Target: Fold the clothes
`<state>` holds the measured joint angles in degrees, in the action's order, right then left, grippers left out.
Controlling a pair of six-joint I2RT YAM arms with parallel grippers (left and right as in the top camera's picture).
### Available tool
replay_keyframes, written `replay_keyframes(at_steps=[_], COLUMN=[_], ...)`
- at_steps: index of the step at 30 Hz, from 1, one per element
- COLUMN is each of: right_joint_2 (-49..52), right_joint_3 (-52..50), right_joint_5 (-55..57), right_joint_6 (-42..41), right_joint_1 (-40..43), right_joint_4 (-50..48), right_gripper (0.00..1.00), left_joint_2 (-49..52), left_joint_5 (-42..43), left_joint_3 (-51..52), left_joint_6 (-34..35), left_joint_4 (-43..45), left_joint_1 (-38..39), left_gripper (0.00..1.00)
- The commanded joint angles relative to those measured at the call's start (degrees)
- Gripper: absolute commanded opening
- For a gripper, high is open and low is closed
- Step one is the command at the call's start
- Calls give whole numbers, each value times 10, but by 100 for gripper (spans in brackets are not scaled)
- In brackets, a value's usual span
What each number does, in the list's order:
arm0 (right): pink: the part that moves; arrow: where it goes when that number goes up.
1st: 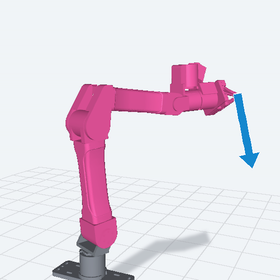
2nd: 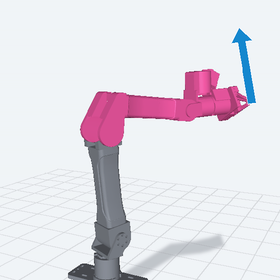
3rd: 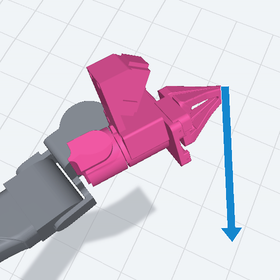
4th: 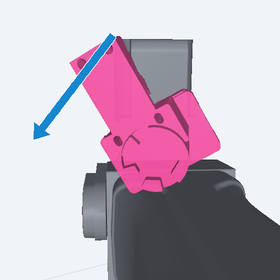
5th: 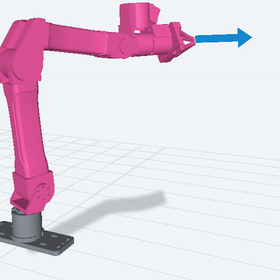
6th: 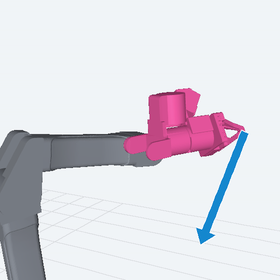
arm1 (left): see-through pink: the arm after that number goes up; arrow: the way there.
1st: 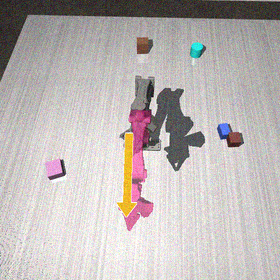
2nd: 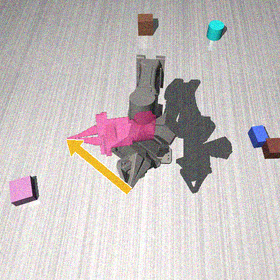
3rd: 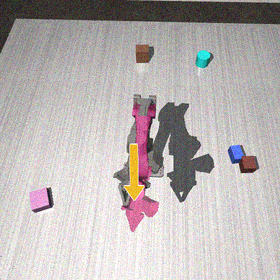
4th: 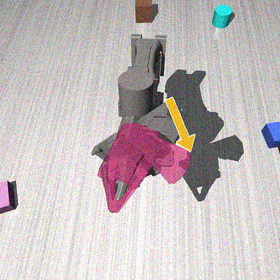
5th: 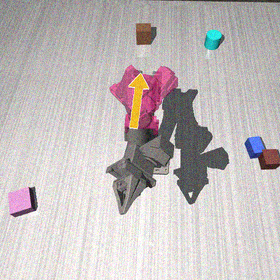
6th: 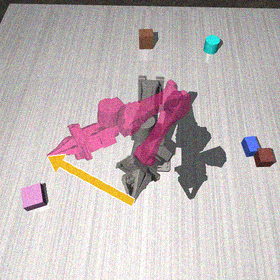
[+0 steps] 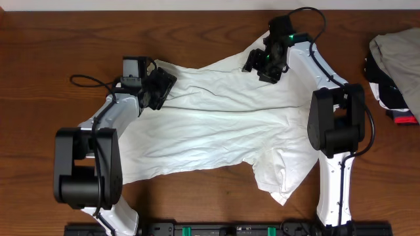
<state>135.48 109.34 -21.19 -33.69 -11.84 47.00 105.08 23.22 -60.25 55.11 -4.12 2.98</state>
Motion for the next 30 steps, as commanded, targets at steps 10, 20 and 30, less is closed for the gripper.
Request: replay_keyframes(at_steps=[10,20,30], right_joint_2=[1,1,1], right_joint_3=[4,4,4], right_joint_5=[19,31,42], right_joint_6=[-129,-197,-197], right_joint_1=[-5,-3,14], right_joint_4=[-2,-2,6], right_gripper=[65,56,30], left_joint_2=[-12,-12,-12], left_joint_5=[4,4,3], left_joint_3=[-13,-13,-13], left_joint_6=[-12,-13,-13], left_joint_4=[-14,-14,-21], left_joint_1=[-6,-6,-6], left_gripper=[71,72,72])
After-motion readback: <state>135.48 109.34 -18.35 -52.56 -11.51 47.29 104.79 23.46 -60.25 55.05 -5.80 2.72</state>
